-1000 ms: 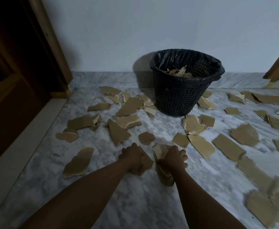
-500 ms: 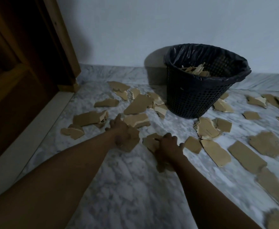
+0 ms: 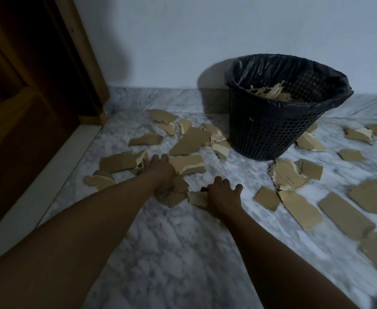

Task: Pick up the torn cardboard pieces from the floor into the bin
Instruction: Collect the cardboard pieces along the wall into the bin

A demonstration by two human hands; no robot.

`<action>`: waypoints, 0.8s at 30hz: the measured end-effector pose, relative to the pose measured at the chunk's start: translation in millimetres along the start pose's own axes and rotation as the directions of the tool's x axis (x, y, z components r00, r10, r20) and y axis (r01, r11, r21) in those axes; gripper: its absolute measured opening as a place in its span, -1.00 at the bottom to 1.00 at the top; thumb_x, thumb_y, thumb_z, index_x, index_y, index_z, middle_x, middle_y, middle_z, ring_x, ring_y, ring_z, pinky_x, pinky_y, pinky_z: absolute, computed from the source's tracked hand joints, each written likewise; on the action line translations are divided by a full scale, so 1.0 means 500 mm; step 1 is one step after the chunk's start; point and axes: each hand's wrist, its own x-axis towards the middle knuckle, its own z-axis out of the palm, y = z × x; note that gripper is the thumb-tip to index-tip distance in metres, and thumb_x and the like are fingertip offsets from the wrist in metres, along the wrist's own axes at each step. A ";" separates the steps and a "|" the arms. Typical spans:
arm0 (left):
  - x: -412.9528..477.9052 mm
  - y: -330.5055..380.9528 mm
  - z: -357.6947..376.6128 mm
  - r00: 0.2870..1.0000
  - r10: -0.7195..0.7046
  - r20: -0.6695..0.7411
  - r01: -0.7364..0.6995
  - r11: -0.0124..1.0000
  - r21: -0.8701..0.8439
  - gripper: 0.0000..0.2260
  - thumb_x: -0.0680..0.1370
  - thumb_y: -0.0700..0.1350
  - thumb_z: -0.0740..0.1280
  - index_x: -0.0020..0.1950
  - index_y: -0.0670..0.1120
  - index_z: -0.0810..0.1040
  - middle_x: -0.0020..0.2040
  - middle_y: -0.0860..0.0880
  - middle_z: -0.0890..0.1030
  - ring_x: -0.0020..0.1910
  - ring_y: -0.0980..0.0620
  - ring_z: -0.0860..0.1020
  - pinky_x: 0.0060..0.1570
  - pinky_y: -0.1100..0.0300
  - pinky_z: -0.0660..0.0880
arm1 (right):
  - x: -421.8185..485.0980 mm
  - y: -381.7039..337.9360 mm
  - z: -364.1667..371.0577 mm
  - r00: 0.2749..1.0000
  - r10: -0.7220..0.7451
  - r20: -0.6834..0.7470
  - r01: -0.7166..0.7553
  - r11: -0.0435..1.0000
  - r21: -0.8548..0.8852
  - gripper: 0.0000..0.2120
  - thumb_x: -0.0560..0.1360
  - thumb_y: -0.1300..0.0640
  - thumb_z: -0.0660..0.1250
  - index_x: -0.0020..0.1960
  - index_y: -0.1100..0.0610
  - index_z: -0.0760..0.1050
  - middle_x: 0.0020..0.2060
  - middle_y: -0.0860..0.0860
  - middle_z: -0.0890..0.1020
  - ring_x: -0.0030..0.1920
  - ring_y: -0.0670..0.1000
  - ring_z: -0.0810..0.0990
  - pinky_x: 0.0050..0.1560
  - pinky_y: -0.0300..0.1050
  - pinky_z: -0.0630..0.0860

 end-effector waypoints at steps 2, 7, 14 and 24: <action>-0.023 0.003 -0.002 0.997 0.038 -0.072 -0.032 0.996 0.083 -0.52 0.52 0.16 0.35 0.39 0.00 0.46 0.38 -0.19 0.26 0.37 -0.30 0.19 0.35 -0.32 0.13 | -0.028 -0.010 0.009 0.990 -0.037 -0.132 0.035 0.999 -0.019 -0.72 0.56 0.18 0.28 0.25 0.02 0.54 0.18 0.07 0.42 0.21 0.15 0.40 0.28 0.27 0.24; -0.083 0.004 -0.032 0.994 0.106 0.017 -0.107 0.985 0.133 -0.59 0.55 0.11 0.30 0.37 0.02 0.46 0.29 -0.10 0.47 0.30 -0.25 0.34 0.33 -0.32 0.14 | -0.117 -0.012 0.033 0.956 -0.197 -0.216 0.201 0.980 -0.006 -0.81 0.57 0.06 0.29 0.16 0.06 0.53 0.06 0.08 0.53 0.02 0.16 0.54 0.06 0.11 0.42; -0.163 -0.104 -0.011 0.997 -0.036 -0.075 -0.010 0.843 -0.538 -0.70 0.57 0.02 0.37 -0.19 -0.19 0.51 -0.27 -0.09 0.50 -0.25 -0.07 0.48 -0.22 0.10 0.43 | -0.224 -0.011 0.062 0.942 -0.236 -0.239 0.277 0.948 0.157 -0.59 0.46 0.04 0.43 0.22 -0.08 0.33 0.01 -0.03 0.56 -0.03 0.05 0.57 -0.09 -0.11 0.45; -0.239 -0.194 0.211 0.871 -0.463 0.165 0.486 0.760 -0.432 -0.32 0.42 0.34 0.30 0.38 -0.06 0.40 0.41 -0.18 0.36 0.34 -0.23 0.37 0.32 -0.14 0.28 | -0.190 -0.055 0.079 0.966 -0.222 -0.131 0.234 0.969 0.082 -0.78 0.61 0.08 0.19 0.24 -0.04 0.45 0.16 0.00 0.48 0.13 0.04 0.43 0.08 -0.06 0.39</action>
